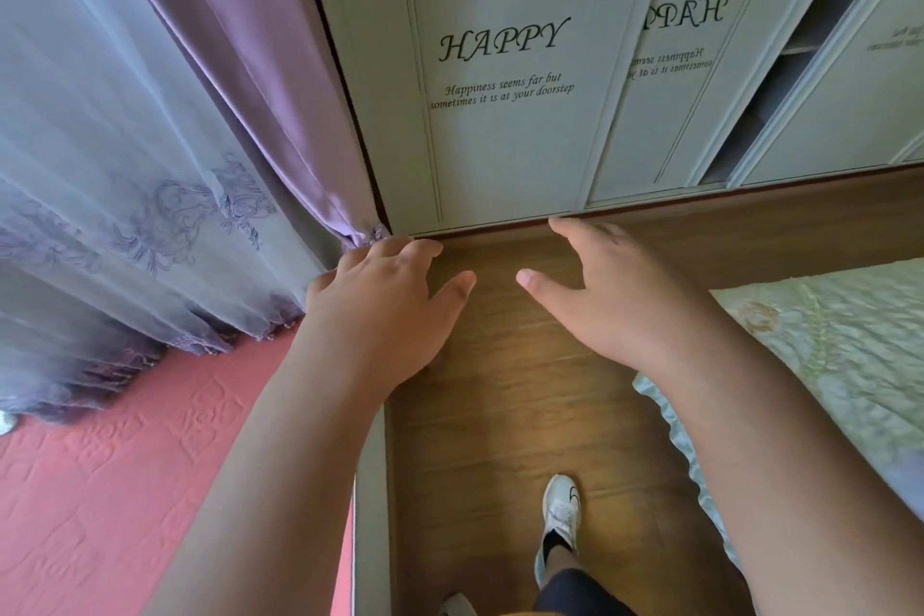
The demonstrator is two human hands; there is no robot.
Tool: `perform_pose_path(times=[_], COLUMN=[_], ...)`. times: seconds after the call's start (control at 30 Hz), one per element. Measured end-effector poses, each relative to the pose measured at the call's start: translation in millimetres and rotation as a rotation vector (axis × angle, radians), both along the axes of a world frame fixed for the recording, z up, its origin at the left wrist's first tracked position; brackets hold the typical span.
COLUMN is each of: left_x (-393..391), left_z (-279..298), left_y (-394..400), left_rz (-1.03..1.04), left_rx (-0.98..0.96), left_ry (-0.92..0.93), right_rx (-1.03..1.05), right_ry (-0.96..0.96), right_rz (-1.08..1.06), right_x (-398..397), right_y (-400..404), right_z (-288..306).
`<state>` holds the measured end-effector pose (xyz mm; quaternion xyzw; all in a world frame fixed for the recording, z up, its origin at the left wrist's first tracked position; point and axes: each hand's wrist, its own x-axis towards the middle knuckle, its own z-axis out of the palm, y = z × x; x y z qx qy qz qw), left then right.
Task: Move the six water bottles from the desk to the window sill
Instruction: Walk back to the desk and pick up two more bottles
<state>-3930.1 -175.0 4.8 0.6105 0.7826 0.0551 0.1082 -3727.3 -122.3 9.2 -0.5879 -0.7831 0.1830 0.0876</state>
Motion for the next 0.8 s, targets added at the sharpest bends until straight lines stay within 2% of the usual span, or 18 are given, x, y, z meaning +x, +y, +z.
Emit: perform_pose_path(times=[0.33, 0.8], left_x=[50, 73], left_z=[24, 21], left_y=[127, 238], left_rz=[0.032, 0.037], left_rx=[-0.004, 0.003], left_ry=[0.007, -0.006], right_rx=[0.02, 0.023], right_ry=[0.046, -0.005], right_rz=[0.066, 0.084], right_x=[37, 57], right_y=[140, 248], right_z=[5, 15])
